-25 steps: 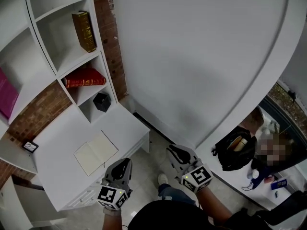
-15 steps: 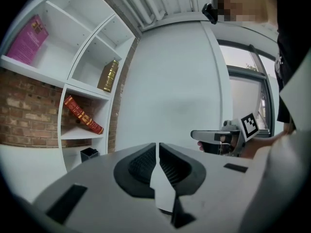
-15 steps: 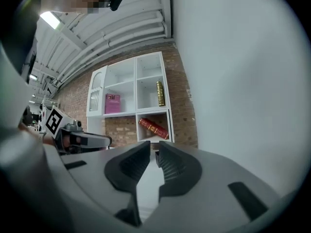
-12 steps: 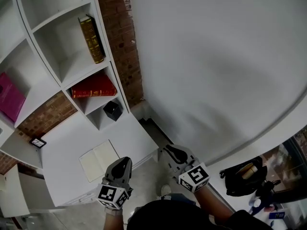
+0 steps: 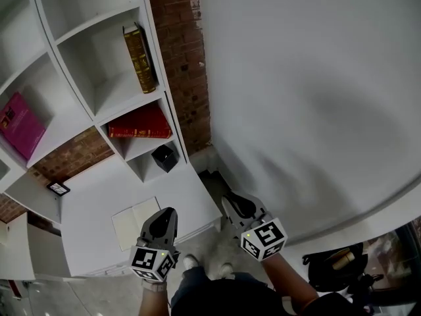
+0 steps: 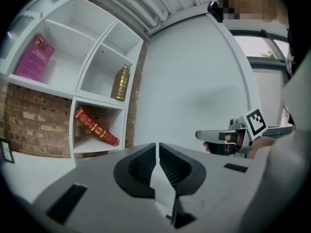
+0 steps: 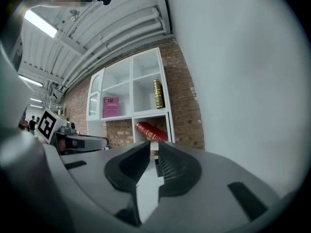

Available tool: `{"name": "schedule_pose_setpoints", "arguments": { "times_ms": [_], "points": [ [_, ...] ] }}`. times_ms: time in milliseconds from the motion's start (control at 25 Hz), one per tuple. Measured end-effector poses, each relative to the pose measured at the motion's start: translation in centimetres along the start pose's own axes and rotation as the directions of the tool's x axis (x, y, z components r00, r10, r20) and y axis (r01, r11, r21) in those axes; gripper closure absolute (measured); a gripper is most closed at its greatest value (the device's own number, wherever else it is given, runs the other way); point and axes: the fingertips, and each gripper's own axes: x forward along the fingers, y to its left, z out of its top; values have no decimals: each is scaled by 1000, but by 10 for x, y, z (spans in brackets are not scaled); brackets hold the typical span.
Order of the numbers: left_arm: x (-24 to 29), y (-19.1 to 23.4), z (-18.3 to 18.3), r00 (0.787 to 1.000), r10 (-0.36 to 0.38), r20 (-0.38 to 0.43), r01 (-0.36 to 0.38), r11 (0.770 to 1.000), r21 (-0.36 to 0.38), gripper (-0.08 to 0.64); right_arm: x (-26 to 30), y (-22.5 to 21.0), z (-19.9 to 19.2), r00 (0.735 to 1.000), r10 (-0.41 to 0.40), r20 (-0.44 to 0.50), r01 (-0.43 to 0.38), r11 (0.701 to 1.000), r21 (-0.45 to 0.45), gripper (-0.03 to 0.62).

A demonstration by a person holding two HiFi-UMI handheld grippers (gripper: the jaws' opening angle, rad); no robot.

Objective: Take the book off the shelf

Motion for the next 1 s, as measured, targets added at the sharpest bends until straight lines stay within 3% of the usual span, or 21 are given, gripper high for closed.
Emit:
{"name": "schedule_pose_setpoints", "arguments": {
  "times_ms": [320, 1000],
  "points": [
    [28, 35, 26, 996, 86, 33, -87, 996, 4, 549, 35, -15, 19, 1000, -16, 13, 16, 1000, 19, 534],
    [113, 129, 93, 988, 122, 90, -127, 991, 49, 518, 123, -50, 65, 996, -85, 28, 86, 996, -30, 534]
  ]
}}
